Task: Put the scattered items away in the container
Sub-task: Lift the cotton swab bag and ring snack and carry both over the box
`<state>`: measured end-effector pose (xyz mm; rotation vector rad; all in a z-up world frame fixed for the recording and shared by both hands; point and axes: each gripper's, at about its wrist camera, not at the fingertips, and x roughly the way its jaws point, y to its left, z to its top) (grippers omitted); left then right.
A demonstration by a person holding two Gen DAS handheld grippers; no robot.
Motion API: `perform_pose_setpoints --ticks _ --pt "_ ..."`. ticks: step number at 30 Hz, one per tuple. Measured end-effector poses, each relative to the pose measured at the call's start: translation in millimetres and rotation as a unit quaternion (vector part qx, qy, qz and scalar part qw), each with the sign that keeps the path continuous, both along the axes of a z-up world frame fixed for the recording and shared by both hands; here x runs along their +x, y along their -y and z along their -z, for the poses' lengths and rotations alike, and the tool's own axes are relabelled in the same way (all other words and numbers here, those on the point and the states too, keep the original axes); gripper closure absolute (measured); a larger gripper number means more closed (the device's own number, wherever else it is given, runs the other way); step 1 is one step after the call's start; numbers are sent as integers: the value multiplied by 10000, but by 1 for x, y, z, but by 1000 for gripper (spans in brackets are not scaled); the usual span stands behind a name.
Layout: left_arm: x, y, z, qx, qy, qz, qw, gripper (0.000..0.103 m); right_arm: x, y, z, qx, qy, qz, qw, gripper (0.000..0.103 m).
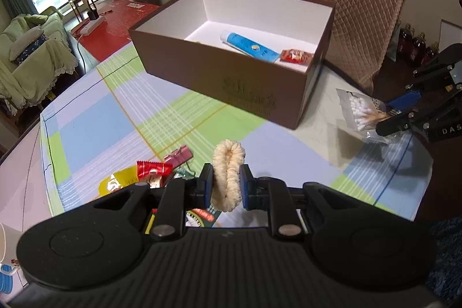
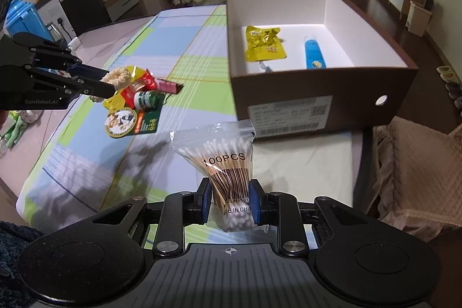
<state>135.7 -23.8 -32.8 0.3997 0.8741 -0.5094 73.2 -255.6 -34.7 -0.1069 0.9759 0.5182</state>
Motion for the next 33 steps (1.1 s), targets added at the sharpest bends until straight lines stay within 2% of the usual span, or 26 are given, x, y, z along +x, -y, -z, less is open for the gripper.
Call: perform_pose_setpoints --ticks 10,21,27,33 --pt "11 18 -12 -5 133 -142 9998 87 27 34 -25 209 168 -87 9996 77" --pt "38 45 -37 152 522 72 9985 87 76 69 -66 235 636 -95 9977 77" --pt "68 64 -52 259 784 357 9959 87 119 74 -83 201 805 -94 9965 77" --pt "114 86 -59 328 891 624 9935 87 170 67 -87 126 687 65 9975 77"
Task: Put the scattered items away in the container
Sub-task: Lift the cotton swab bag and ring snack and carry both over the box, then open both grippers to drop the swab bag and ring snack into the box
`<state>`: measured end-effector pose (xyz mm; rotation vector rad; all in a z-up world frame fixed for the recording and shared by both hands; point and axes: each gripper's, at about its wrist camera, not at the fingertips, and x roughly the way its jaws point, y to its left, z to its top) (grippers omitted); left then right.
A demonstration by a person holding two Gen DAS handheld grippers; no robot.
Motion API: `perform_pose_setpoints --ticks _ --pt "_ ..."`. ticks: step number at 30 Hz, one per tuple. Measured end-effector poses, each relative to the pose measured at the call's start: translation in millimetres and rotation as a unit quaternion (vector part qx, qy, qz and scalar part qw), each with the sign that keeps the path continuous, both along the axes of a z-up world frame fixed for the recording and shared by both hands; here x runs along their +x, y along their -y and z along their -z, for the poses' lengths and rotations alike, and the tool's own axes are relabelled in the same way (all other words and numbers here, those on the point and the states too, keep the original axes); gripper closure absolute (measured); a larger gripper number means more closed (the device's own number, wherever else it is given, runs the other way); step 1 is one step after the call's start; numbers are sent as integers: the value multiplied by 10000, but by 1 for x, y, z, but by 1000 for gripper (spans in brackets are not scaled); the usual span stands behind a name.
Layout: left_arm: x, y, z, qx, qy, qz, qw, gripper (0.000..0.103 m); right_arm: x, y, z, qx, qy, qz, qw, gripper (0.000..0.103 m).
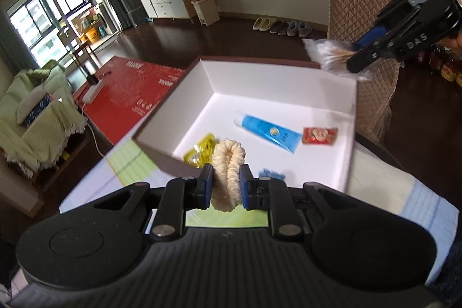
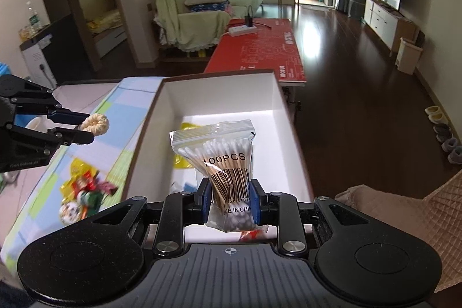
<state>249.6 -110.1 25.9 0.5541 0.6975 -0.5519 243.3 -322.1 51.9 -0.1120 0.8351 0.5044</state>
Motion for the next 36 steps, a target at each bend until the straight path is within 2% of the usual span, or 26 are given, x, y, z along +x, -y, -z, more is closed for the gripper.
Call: perform_pose_setpoints --ticks 8,13,19,27,32,36 --pt "71 26 17 166 -151 133 9997 87 65 -20 23 41 -385 129 9992 77" --pt "118 32 45 317 -428 45 9986 87 103 -36 47 -292 -420 123 9986 77" --pt "169 33 77 411 -717 -62 9966 86 148 -58 77 -738 -271 -173 9968 77" --pt "215 30 107 436 -899 -58 9950 86 190 -76 114 -1084 -135 -613 9921 77" --pt "230 29 117 354 -958 -30 9948 86 209 -83 133 -1060 -138 -576 9926 76" --pt "236 29 121 298 -969 -20 9949 86 217 -89 144 -1128 143 -536 9921 76"
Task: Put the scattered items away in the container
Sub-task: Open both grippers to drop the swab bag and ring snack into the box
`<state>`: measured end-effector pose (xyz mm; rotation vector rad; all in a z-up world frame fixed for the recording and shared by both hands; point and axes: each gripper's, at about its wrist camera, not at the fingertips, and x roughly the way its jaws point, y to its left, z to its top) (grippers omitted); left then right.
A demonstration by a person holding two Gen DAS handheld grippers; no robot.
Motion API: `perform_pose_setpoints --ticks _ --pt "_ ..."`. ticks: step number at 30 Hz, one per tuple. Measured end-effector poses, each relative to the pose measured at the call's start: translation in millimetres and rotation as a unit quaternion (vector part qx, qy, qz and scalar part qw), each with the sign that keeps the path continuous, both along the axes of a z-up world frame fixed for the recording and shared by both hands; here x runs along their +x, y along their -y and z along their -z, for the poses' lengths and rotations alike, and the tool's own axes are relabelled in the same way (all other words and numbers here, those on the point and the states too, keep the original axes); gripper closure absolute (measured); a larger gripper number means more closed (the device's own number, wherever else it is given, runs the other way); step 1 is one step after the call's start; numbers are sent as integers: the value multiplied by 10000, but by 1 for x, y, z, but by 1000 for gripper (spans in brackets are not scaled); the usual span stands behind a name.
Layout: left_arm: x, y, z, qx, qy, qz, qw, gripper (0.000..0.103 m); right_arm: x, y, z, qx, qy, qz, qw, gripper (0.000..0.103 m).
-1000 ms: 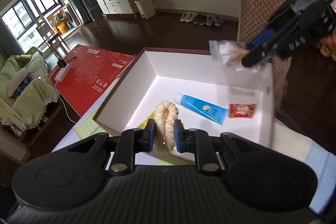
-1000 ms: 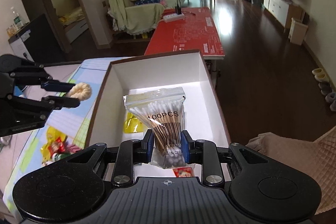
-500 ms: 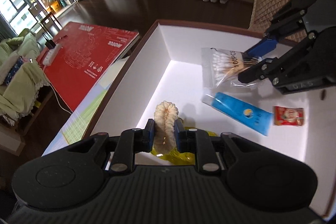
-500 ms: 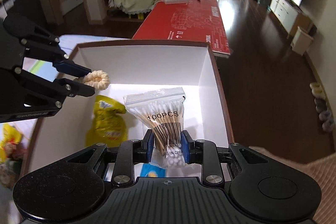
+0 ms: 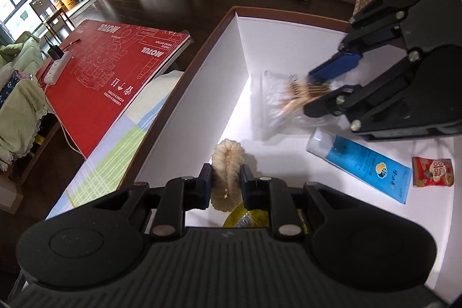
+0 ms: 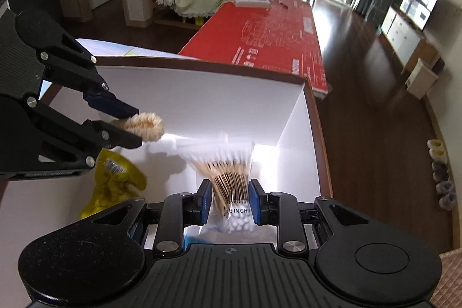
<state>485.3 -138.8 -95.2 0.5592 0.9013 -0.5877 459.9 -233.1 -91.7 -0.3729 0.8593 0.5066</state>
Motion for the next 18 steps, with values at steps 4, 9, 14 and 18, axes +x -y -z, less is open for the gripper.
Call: perform_pose_setpoints --ticks 4,9,14,18 --pt "2 2 1 -42 -11 -2 10000 86 1 -5 9 -85 236 -122 9996 63" --pt "3 4 2 -63 -21 36 10000 86 -11 -7 11 -146 361 -383 9985 33" --pt "5 8 4 -33 -24 81 10000 83 -19 8 8 -93 -113 -347 9993 33" --pt "6 17 5 -31 -3 139 9999 79 -30 17 2 -76 -196 -301 9993 33"
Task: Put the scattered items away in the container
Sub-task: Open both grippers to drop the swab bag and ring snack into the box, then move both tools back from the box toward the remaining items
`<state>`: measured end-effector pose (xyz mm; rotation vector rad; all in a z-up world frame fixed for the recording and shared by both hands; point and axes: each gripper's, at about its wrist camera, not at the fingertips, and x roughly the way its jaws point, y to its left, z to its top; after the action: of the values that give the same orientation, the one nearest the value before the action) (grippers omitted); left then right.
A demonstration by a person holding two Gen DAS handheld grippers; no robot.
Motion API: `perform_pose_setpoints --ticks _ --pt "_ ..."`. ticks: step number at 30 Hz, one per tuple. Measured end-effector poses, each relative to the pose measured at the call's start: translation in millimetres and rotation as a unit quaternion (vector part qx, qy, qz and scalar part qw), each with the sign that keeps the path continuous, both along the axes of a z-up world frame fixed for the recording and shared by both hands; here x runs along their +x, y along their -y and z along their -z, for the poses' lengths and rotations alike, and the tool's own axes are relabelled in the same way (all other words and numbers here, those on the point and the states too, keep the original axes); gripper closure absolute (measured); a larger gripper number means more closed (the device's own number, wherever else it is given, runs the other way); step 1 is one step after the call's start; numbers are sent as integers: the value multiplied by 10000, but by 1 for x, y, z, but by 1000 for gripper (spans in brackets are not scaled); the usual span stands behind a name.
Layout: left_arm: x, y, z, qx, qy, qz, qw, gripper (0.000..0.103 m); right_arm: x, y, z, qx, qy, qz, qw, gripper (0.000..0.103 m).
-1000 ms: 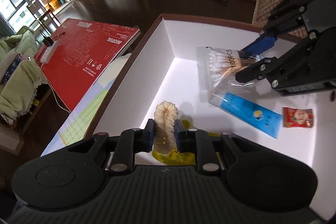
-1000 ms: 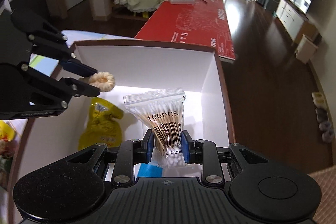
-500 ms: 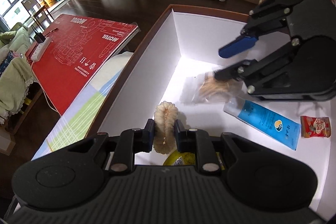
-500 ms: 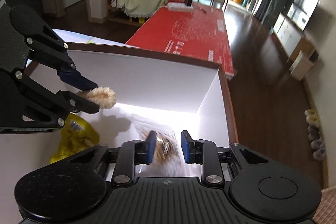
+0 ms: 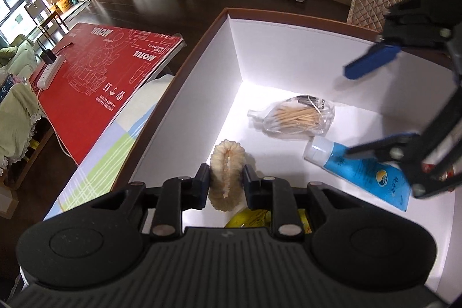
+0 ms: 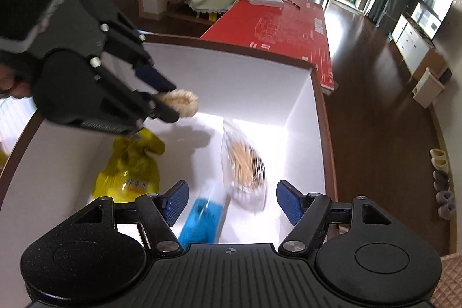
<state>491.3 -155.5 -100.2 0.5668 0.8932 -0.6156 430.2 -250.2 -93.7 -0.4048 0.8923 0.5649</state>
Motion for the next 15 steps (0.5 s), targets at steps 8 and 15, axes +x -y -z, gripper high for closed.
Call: perform_pose_setpoints --ticks 8,15 --pt "0 16 -4 -36 247 -26 9997 30 -19 6 -12 58 -171 168 9997 32" --pt "-4 19 -12 11 373 -18 9993 23 -33 11 -20 122 -324 251 9991 32"
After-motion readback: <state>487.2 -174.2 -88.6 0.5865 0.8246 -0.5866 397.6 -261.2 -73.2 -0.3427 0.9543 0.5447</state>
